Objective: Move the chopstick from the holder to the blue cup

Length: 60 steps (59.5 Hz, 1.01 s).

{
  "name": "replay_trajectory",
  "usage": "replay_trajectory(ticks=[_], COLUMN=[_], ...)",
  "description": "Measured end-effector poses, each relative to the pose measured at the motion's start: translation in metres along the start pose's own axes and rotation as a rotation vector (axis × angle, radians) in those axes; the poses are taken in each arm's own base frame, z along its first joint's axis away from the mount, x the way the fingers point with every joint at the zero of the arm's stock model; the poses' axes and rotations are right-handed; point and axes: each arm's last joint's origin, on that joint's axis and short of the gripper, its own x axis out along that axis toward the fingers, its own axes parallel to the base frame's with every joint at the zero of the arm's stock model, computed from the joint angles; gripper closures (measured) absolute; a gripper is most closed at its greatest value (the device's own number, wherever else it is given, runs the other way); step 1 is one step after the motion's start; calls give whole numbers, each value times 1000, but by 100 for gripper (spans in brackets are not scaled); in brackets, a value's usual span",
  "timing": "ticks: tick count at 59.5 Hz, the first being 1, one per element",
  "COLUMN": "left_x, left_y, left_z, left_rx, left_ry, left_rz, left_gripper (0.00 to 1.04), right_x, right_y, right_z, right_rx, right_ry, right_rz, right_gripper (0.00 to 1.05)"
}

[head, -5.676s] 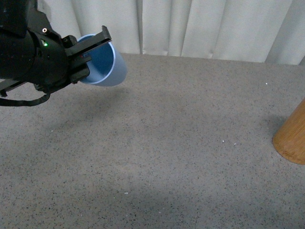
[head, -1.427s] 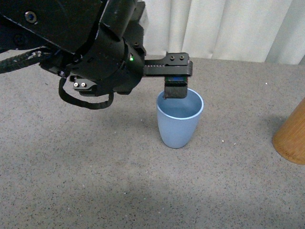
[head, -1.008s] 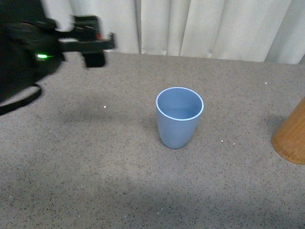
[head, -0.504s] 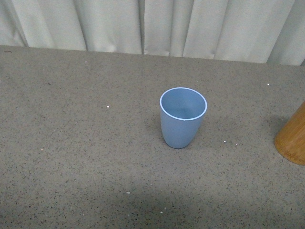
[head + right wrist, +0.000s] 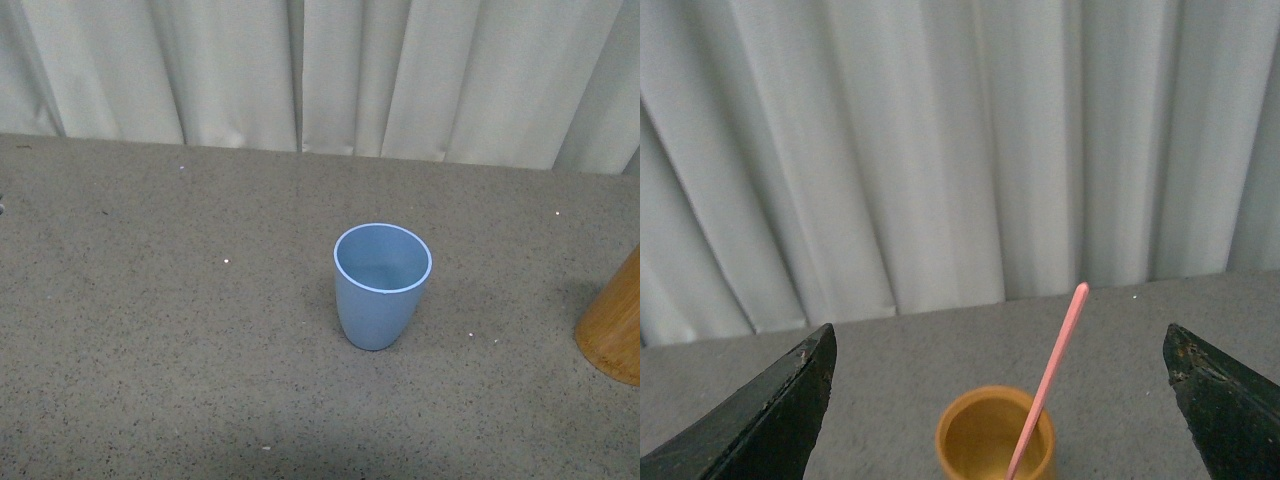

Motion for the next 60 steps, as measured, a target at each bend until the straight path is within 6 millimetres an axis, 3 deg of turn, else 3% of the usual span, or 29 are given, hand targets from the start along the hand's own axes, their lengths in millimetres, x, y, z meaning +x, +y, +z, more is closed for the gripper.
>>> replay_trajectory(ticks=[6, 11, 15, 25, 38, 60], left_x=[0, 0, 0, 0, 0, 0], left_y=[0, 0, 0, 0, 0, 0], left_z=[0, 0, 0, 0, 0, 0], left_rx=[0, 0, 1, 2, 2, 2], left_ry=[0, 0, 0, 0, 0, 0], left_rz=[0, 0, 0, 0, 0, 0], left_gripper=[25, 5, 7, 7, 7, 7], right_x=[44, 88, 114, 147, 169, 206], right_y=[-10, -20, -22, -18, -15, -10], right_z=[7, -8, -22, -32, -61, -73], right_rx=[45, 67, 87, 115, 154, 145], right_ry=[38, 150, 238, 276, 365, 377], right_rz=[-56, -117, -146, -175, -211, -226], right_gripper=[10, 10, 10, 10, 10, 10])
